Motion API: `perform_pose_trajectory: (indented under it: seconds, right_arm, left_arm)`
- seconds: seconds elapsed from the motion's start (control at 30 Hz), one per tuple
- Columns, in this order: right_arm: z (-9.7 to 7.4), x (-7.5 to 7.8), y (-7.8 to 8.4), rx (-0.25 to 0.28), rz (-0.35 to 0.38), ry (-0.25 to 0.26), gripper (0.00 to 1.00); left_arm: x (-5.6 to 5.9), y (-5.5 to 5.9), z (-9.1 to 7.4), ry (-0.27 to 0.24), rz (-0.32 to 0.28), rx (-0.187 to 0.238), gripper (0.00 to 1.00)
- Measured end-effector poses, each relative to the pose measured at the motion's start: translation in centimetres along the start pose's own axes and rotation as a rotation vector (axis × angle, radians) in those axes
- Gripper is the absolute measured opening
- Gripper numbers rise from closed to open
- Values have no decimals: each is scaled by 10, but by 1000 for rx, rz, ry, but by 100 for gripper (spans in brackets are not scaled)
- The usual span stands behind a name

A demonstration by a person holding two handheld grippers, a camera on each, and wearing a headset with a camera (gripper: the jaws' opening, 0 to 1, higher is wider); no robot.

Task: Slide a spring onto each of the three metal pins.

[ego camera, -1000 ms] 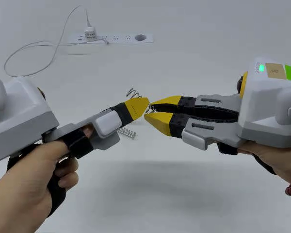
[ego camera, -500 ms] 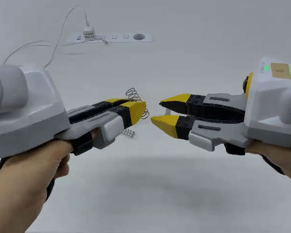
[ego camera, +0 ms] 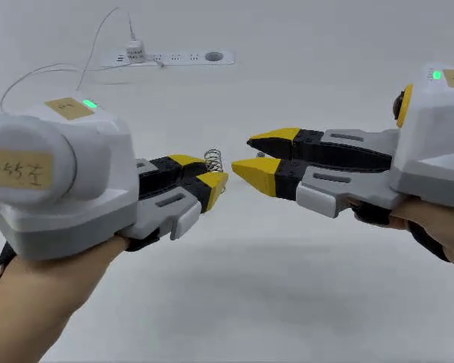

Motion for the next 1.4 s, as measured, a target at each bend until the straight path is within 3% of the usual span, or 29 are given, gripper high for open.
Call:
perform_pose_trajectory:
  seconds: [0.07, 0.63, 1.4]
  right_arm:
    - [1, 0, 1, -3, -1, -4, 22]
    - [11, -10, 1, -43, -2, -52, 20]
    - [11, -9, 7, -97, 11, -55, 11]
  left_arm:
    - [-1, 0, 1, -16, 49, -8, 10]
    - [4, 2, 5, -10, 145, -40, 10]
    - [10, 1, 7, 5, 208, -43, 11]
Point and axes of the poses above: the centre of the closed fingertips' face, and the gripper's own axes: z roughly forward along the fingers, x roughly to its right, y roughly out of its underside, the point moved 2 cm from there along -z, roughly backward along the fingers, and after that the axes turned 14 degrees about -z, right-handed, at the moved point
